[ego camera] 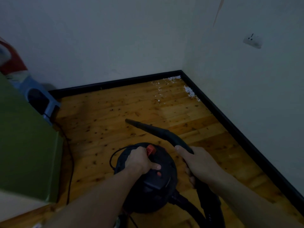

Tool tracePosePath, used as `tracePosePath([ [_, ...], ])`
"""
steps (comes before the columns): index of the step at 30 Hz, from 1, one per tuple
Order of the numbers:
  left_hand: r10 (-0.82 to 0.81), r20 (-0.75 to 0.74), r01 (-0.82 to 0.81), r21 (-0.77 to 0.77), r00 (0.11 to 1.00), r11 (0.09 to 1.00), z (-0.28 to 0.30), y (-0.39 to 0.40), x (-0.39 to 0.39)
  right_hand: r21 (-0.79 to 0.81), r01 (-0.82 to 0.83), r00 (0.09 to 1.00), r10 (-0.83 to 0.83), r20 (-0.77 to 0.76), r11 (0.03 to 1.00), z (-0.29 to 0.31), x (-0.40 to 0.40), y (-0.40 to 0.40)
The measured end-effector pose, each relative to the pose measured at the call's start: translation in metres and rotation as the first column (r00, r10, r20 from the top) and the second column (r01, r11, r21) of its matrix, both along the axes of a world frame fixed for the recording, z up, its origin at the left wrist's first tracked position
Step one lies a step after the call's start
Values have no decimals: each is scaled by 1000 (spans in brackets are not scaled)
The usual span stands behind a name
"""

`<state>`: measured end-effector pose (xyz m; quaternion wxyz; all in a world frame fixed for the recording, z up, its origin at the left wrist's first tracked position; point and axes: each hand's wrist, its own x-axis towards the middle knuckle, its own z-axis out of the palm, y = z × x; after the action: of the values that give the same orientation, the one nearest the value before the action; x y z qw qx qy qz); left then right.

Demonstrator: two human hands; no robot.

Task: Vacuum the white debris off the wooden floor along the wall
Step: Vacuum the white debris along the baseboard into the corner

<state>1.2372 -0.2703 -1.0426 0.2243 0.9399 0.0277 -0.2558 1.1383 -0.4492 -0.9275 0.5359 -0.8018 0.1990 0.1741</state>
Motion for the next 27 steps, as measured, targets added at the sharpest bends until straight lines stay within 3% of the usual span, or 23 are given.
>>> tracePosePath([
  [6, -2, -11, 2, -25, 1000, 1000, 3, 4, -8, 20, -9, 996, 11, -94, 1000, 10, 5, 0],
  [11, 51, -29, -52, -33, 998, 998, 5, 13, -19, 59, -126, 976, 135, -173, 990, 21, 9, 12],
  [19, 148, -13, -148, -47, 989, 988, 2, 29, -27, 124, -292, 938, 309, -155, 948, 20, 17, 35],
  [27, 134, 0, -134, -45, 991, 990, -2, 26, -25, 73, -235, 966, 241, -89, 969, 5, 22, 30],
])
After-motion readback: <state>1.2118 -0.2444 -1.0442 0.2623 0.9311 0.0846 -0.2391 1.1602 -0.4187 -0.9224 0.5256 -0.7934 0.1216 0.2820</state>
